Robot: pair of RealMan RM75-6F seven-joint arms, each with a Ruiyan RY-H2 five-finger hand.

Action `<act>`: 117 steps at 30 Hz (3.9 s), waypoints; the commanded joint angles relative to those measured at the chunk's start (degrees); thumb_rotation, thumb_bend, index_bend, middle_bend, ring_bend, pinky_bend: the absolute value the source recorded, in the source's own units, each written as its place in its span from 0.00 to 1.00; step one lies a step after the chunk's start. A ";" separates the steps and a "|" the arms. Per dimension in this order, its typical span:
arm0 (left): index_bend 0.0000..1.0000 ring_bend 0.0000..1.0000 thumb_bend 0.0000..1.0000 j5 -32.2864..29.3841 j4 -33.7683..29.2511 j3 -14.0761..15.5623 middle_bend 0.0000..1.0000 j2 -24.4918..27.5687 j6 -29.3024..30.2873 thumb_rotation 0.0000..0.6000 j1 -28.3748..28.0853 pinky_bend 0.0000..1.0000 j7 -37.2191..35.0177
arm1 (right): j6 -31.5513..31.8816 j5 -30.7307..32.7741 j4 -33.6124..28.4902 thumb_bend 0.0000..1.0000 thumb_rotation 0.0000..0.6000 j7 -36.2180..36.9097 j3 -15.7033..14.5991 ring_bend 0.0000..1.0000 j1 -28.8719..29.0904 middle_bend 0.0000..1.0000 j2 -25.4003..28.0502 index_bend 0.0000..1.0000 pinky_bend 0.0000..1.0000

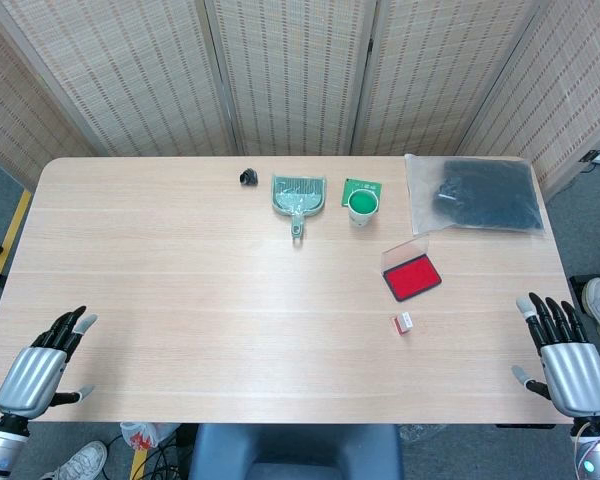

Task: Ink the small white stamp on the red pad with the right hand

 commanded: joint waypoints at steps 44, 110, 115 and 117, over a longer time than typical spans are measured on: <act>0.00 0.00 0.07 -1.92 -1.01 -0.59 0.00 -0.02 2.96 1.00 2.36 0.27 2.03 | -43.75 9.40 8.52 0.26 1.00 12.06 4.02 0.00 31.72 0.06 -8.64 0.23 0.00; 0.00 0.00 0.07 1.25 -1.03 -0.09 0.00 0.94 3.93 1.00 2.87 0.27 -1.33 | -37.88 21.05 3.07 0.36 1.00 -5.57 5.04 0.60 33.66 0.72 -6.80 0.76 0.61; 0.00 0.00 0.07 0.89 -1.08 -0.18 0.00 1.03 3.62 1.00 2.78 0.27 -1.48 | -37.26 24.52 2.06 0.38 1.00 -9.22 6.15 0.73 34.25 0.89 -6.12 0.82 0.75; 0.00 0.00 0.07 0.74 -1.08 -0.21 0.00 1.06 3.47 1.00 2.74 0.27 -1.50 | -37.71 26.17 2.21 0.39 1.00 -9.92 6.52 0.76 34.63 0.92 -6.13 0.84 0.77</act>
